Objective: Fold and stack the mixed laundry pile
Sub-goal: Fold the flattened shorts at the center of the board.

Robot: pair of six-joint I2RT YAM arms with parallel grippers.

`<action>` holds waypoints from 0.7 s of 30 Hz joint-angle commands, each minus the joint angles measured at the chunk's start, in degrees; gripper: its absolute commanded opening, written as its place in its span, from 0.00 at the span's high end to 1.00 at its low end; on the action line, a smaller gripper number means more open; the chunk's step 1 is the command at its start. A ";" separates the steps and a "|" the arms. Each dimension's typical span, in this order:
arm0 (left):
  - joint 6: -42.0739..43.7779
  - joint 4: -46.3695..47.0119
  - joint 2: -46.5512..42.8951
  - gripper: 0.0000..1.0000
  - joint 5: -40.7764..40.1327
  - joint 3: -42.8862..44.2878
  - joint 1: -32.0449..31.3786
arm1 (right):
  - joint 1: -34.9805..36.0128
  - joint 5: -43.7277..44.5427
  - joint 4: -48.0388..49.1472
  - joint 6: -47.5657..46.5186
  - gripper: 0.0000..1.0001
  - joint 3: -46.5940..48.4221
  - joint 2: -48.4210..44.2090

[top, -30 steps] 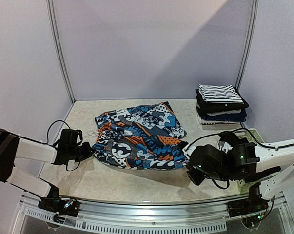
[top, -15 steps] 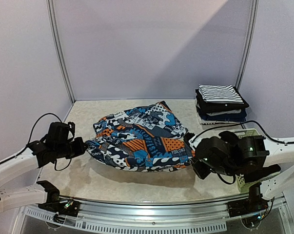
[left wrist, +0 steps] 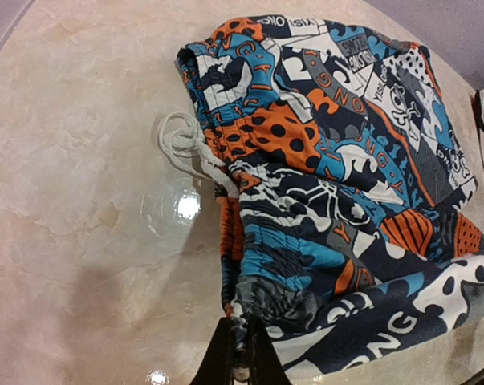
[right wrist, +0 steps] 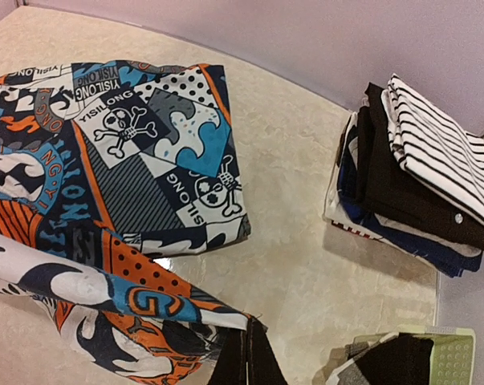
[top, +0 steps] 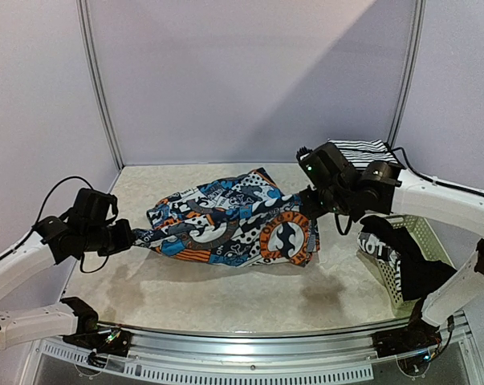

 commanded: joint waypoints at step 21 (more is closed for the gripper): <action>12.34 -5.07 32.86 1.00 0.07 20.61 6.86 | -15.77 -7.83 13.01 -31.79 1.00 48.16 42.61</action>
